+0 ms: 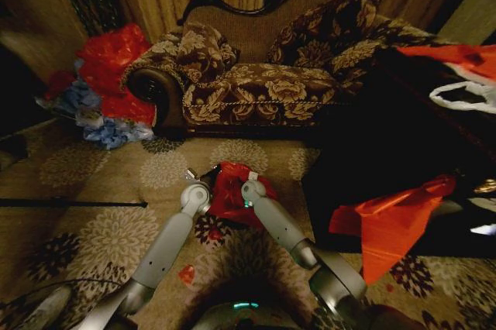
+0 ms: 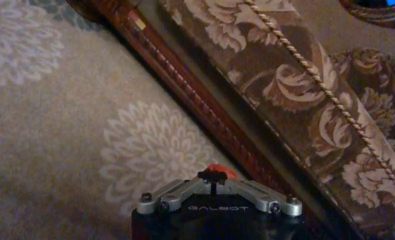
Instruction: Place a garbage bag over the trash bin.
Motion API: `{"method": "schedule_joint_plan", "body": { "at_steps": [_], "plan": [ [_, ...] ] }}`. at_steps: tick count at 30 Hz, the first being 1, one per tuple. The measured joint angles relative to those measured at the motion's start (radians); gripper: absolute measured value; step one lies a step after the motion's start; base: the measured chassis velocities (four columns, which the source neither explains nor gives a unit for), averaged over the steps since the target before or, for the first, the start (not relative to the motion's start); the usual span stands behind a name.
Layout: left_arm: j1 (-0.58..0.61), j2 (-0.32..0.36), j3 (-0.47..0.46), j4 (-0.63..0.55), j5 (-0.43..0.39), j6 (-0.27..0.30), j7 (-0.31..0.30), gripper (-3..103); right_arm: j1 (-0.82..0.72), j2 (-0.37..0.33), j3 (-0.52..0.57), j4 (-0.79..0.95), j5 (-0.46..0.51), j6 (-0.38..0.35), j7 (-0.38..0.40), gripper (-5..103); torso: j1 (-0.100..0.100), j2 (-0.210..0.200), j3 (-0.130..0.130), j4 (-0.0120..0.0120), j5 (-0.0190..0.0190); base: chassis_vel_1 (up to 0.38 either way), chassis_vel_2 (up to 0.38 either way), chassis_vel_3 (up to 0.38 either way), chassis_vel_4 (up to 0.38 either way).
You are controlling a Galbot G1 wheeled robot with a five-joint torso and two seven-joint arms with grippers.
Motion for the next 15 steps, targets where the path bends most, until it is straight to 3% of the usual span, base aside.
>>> {"method": "schedule_joint_plan", "body": {
  "at_steps": [2, 4, 6, 10, 15],
  "plan": [
    [-0.010, 0.006, 0.000, -0.012, 0.000, 0.000, 0.001, 0, 0.000, -0.028, -0.022, 0.071, 0.035, -0.013, 0.020, 24, 0.000, 0.000, 0.000, 0.0002, -0.0005, 0.000, 0.000, 0.000, 0.000],
    [-0.015, 0.009, 0.000, -0.021, -0.001, 0.000, 0.001, 0, 0.000, -0.040, -0.025, 0.095, 0.053, -0.017, 0.031, 24, 0.000, 0.000, 0.000, 0.0000, -0.0005, 0.000, 0.000, 0.000, 0.000],
    [-0.029, 0.019, 0.004, -0.044, -0.006, 0.001, 0.002, 0, 0.001, -0.059, -0.022, 0.128, 0.082, -0.024, 0.043, 35, 0.000, 0.000, 0.000, -0.0003, 0.0000, 0.000, 0.000, 0.000, 0.000],
    [-0.042, 0.036, 0.014, -0.075, -0.020, 0.003, 0.002, 0, 0.004, -0.083, -0.022, 0.165, 0.116, -0.030, 0.058, 45, 0.000, 0.000, 0.000, -0.0002, -0.0002, 0.000, 0.000, 0.000, 0.000],
    [-0.066, 0.056, 0.022, -0.125, -0.045, 0.004, -0.007, 0, 0.002, -0.137, -0.042, 0.258, 0.182, -0.031, 0.101, 67, 0.000, 0.000, 0.000, -0.0001, 0.0000, 0.000, 0.000, 0.000, 0.000]
  ]
}}
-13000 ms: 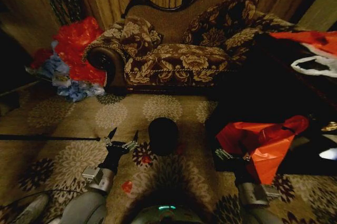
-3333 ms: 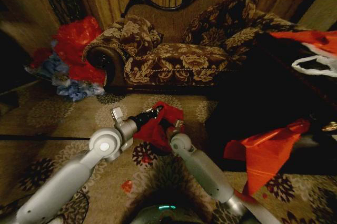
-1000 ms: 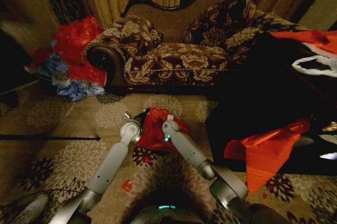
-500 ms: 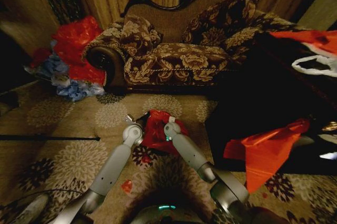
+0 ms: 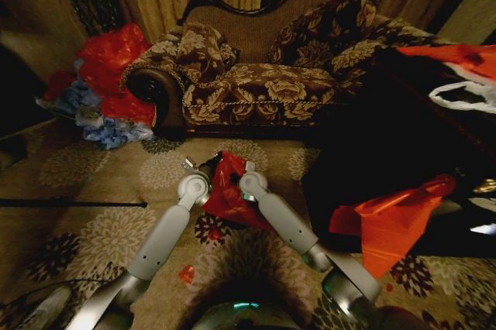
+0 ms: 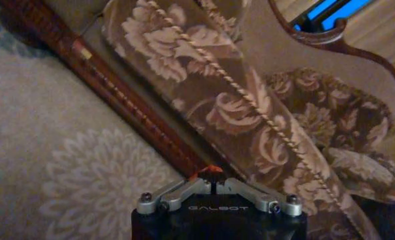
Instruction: Place a garbage bag over the trash bin.
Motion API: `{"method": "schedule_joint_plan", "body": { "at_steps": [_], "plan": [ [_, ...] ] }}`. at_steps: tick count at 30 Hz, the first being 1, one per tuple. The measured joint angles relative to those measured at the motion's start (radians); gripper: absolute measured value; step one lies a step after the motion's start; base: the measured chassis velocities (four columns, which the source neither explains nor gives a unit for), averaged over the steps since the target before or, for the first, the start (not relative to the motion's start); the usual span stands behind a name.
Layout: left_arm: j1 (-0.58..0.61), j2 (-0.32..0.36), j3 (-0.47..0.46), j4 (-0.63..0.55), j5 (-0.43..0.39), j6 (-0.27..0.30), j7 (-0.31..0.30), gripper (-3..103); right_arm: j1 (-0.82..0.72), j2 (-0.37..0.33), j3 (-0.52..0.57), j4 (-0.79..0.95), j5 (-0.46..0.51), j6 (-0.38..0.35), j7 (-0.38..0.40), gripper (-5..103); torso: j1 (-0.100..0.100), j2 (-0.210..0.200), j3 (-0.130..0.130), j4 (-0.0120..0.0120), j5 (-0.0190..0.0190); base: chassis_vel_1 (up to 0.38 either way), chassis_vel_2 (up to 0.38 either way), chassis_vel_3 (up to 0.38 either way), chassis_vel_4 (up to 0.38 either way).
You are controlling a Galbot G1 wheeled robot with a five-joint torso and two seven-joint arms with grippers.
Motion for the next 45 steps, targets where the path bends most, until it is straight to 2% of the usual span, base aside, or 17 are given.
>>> {"method": "schedule_joint_plan", "body": {
  "at_steps": [1, 2, 5, 6, 8, 15, 18, 19, 22, 28, 33, 38, 42, 45],
  "plan": [
    [-0.005, 0.003, 0.001, -0.003, -0.002, 0.000, 0.000, 0, 0.000, -0.019, -0.004, 0.031, 0.021, 0.000, 0.013, 73, 0.000, 0.000, 0.000, 0.0000, 0.0000, 0.000, 0.000, 0.000, 0.000],
    [-0.005, 0.003, 0.001, -0.003, -0.002, 0.000, 0.000, 0, 0.000, -0.019, -0.004, 0.031, 0.021, 0.000, 0.013, 73, 0.000, 0.000, 0.000, 0.0000, 0.0000, 0.000, 0.000, 0.000, 0.000],
    [-0.017, 0.005, 0.002, 0.000, -0.005, 0.000, 0.001, 0, -0.002, -0.065, -0.015, 0.094, 0.056, 0.000, 0.038, 89, 0.000, 0.000, 0.000, 0.0000, 0.0000, 0.000, 0.000, 0.000, 0.000],
    [-0.017, 0.005, 0.002, 0.000, -0.005, 0.000, 0.001, 0, -0.002, -0.065, -0.015, 0.094, 0.056, 0.000, 0.038, 89, 0.000, 0.000, 0.000, 0.0000, 0.0000, 0.000, 0.000, 0.000, 0.000],
    [-0.025, 0.003, 0.002, 0.005, -0.012, 0.000, 0.002, 0, -0.009, -0.096, -0.019, 0.129, 0.065, 0.004, 0.048, 97, 0.000, 0.000, 0.000, -0.0001, -0.0003, 0.000, 0.000, 0.000, 0.000],
    [-0.055, -0.004, 0.009, 0.046, -0.020, 0.000, 0.001, 0, -0.042, -0.155, -0.017, 0.237, 0.081, 0.026, 0.067, 100, 0.000, 0.000, 0.000, 0.0001, -0.0001, 0.000, 0.000, 0.000, 0.000],
    [-0.073, -0.011, 0.012, 0.080, -0.019, 0.000, 0.006, 0, -0.070, -0.251, -0.021, 0.332, 0.056, 0.041, -0.018, 100, 0.000, 0.000, 0.000, 0.0000, 0.0000, 0.000, 0.000, 0.000, 0.000],
    [-0.073, -0.011, 0.012, 0.080, -0.019, 0.000, 0.006, 0, -0.070, -0.251, -0.021, 0.332, 0.056, 0.041, -0.018, 100, 0.000, 0.000, 0.000, 0.0000, 0.0000, 0.000, 0.000, 0.000, 0.000],
    [-0.080, -0.018, 0.017, 0.095, -0.019, 0.000, 0.010, 0, -0.111, -0.335, 0.002, 0.428, 0.056, 0.036, -0.083, 100, 0.000, 0.000, 0.000, -0.0002, 0.0001, 0.000, 0.000, 0.000, 0.000],
    [-0.092, -0.033, 0.034, 0.112, -0.014, 0.001, 0.010, 0, -0.181, -0.387, 0.076, 0.555, 0.080, 0.038, -0.111, 100, 0.000, 0.000, 0.000, -0.0001, 0.0000, 0.000, 0.000, 0.000, 0.000],
    [-0.102, -0.040, 0.046, 0.116, -0.013, 0.002, 0.009, 0, -0.209, -0.410, 0.120, 0.615, 0.132, 0.013, -0.132, 100, 0.000, 0.000, 0.000, -0.0001, -0.0002, 0.000, 0.000, 0.000, 0.000],
    [-0.106, -0.044, 0.051, 0.116, -0.013, 0.002, 0.004, 0, -0.234, -0.404, 0.115, 0.622, 0.133, 0.006, -0.140, 100, 0.000, 0.000, 0.000, -0.0001, -0.0002, 0.000, 0.000, 0.000, 0.000],
    [-0.112, -0.049, 0.053, 0.120, -0.012, 0.002, 0.002, 0, -0.245, -0.372, 0.090, 0.620, 0.115, 0.009, -0.140, 100, 0.000, 0.000, 0.000, 0.0000, -0.0003, 0.000, 0.000, 0.000, 0.000],
    [-0.119, -0.059, 0.056, 0.123, -0.010, 0.002, -0.001, 0, -0.234, -0.326, 0.050, 0.577, 0.059, 0.018, -0.158, 100, 0.000, 0.000, 0.000, 0.0000, -0.0003, 0.000, 0.000, 0.000, 0.000]
  ]
}}
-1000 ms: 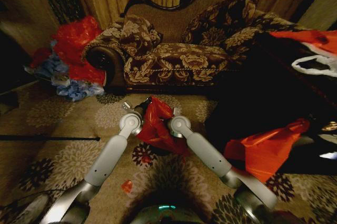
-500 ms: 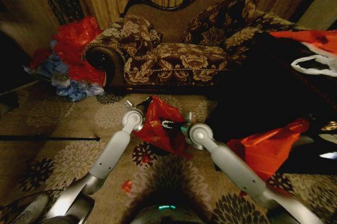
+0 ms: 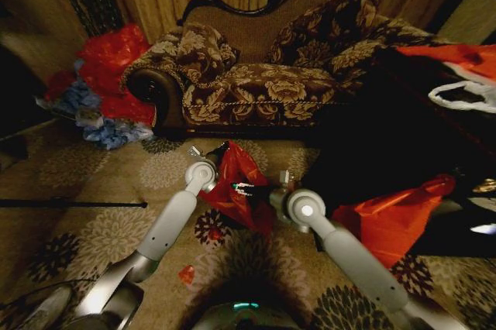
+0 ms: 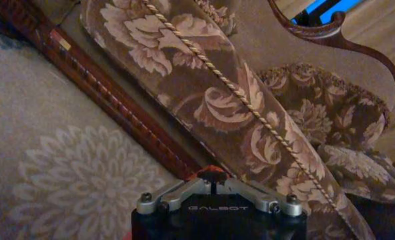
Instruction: Place a garbage bag over the trash bin.
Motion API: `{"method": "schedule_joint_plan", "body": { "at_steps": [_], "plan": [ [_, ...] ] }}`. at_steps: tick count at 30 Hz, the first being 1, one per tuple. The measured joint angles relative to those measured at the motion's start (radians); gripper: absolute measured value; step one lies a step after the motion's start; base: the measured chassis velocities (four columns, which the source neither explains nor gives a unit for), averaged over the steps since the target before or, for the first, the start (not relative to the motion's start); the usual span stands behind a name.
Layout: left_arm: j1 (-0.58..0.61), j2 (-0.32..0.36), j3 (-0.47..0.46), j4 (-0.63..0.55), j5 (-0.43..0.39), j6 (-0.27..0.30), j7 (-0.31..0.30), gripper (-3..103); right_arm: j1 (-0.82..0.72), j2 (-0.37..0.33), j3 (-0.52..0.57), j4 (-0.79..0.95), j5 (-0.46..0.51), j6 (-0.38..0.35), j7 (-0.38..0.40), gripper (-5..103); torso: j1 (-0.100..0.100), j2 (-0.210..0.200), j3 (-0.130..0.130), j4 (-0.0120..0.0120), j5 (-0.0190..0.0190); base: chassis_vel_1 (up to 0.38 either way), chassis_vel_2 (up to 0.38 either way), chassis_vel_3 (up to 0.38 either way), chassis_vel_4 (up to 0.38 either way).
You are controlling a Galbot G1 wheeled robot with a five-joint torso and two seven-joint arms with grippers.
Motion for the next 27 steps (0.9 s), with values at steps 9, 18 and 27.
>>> {"method": "schedule_joint_plan", "body": {
  "at_steps": [9, 18, 27],
  "plan": [
    [-0.008, -0.017, 0.012, -0.002, 0.005, -0.001, -0.003, 0, 0.041, 0.125, -0.017, -0.174, -0.108, 0.031, -0.057, 100, 0.000, 0.000, 0.000, 0.0000, -0.0001, 0.000, 0.000, 0.000, 0.000],
    [-0.009, -0.030, 0.009, -0.002, 0.014, -0.003, -0.005, 0, 0.038, 0.197, -0.018, -0.263, -0.195, 0.054, -0.112, 96, 0.000, 0.000, 0.000, -0.0001, 0.0001, 0.000, 0.000, 0.000, 0.000],
    [-0.013, -0.038, 0.003, -0.005, 0.017, -0.006, -0.008, 0, 0.018, 0.203, -0.039, -0.295, -0.273, 0.066, -0.098, 64, 0.000, 0.000, 0.000, -0.0002, 0.0001, 0.000, 0.000, 0.000, 0.000]
  ]
}}
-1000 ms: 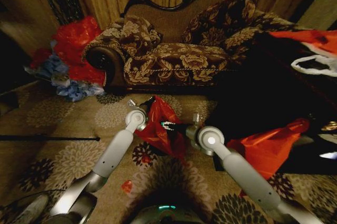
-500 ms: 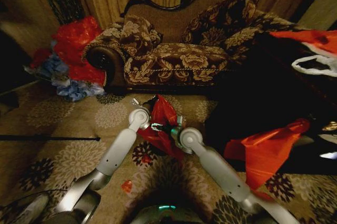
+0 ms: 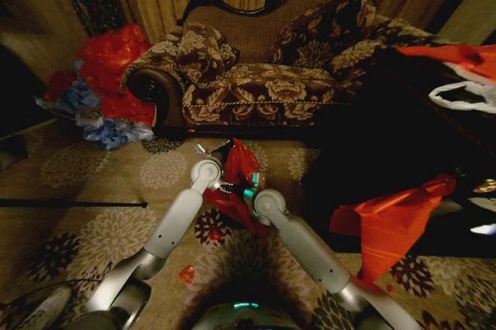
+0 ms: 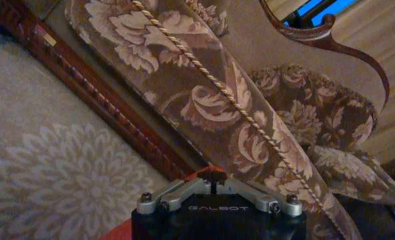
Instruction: Place a garbage bag over the trash bin.
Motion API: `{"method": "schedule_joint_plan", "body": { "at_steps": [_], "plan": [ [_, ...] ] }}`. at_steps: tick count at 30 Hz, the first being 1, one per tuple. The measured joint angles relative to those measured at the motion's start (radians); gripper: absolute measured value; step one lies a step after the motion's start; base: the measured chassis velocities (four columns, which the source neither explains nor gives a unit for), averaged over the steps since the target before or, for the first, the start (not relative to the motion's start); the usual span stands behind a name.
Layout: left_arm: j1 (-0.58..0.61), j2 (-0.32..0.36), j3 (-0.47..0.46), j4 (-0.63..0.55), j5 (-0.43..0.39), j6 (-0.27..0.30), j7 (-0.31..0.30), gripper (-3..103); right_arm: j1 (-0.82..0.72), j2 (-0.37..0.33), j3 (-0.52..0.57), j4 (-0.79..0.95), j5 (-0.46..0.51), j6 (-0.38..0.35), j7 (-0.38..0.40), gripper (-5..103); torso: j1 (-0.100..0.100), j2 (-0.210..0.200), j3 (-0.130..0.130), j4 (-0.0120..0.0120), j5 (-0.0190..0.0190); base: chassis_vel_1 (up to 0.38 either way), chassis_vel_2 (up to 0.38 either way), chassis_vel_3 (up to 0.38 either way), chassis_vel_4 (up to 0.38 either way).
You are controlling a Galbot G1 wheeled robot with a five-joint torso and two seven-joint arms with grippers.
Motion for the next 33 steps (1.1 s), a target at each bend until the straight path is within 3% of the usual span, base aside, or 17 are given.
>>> {"method": "schedule_joint_plan", "body": {
  "at_steps": [4, 6, 13, 15, 18, 21, 33],
  "plan": [
    [0.002, -0.006, -0.001, -0.009, 0.003, -0.001, -0.003, 0, 0.002, -0.001, -0.020, -0.006, -0.048, 0.019, 0.065, 42, 0.000, 0.000, 0.000, 0.0001, 0.0001, 0.000, 0.000, 0.000, 0.000],
    [0.005, -0.006, -0.001, -0.012, 0.004, -0.002, -0.004, 0, 0.003, -0.007, -0.026, -0.006, -0.066, 0.024, 0.074, 42, 0.000, 0.000, 0.000, 0.0001, 0.0000, 0.000, 0.000, 0.000, 0.000],
    [0.032, -0.002, -0.006, -0.034, 0.010, -0.006, -0.013, 0, 0.011, -0.070, -0.050, -0.005, -0.152, 0.005, 0.114, 10, 0.000, 0.000, 0.000, 0.0000, 0.0000, 0.000, 0.000, 0.000, 0.000],
    [0.038, -0.001, -0.007, -0.038, 0.011, -0.006, -0.015, 0, 0.015, -0.081, -0.052, -0.011, -0.162, 0.000, 0.110, 10, 0.000, 0.000, 0.000, 0.0000, 0.0000, 0.000, 0.000, 0.000, 0.000],
    [0.052, -0.002, -0.012, -0.042, 0.019, -0.008, -0.016, 0, 0.027, -0.086, -0.064, -0.048, -0.197, 0.000, 0.082, 1, 0.000, 0.000, 0.000, -0.0001, 0.0002, 0.000, 0.000, 0.000, 0.000],
    [0.063, -0.004, -0.015, -0.041, 0.029, -0.010, -0.016, 0, 0.038, -0.070, -0.073, -0.076, -0.206, 0.000, 0.071, 1, 0.000, 0.000, 0.000, -0.0001, -0.0001, 0.000, 0.000, 0.000, 0.000],
    [0.135, 0.011, -0.061, -0.058, 0.056, -0.021, -0.020, 0, 0.109, 0.081, -0.102, -0.332, -0.313, 0.000, -0.015, 0, 0.000, 0.000, 0.000, 0.0003, -0.0002, 0.000, 0.000, 0.000, 0.000]
  ]
}}
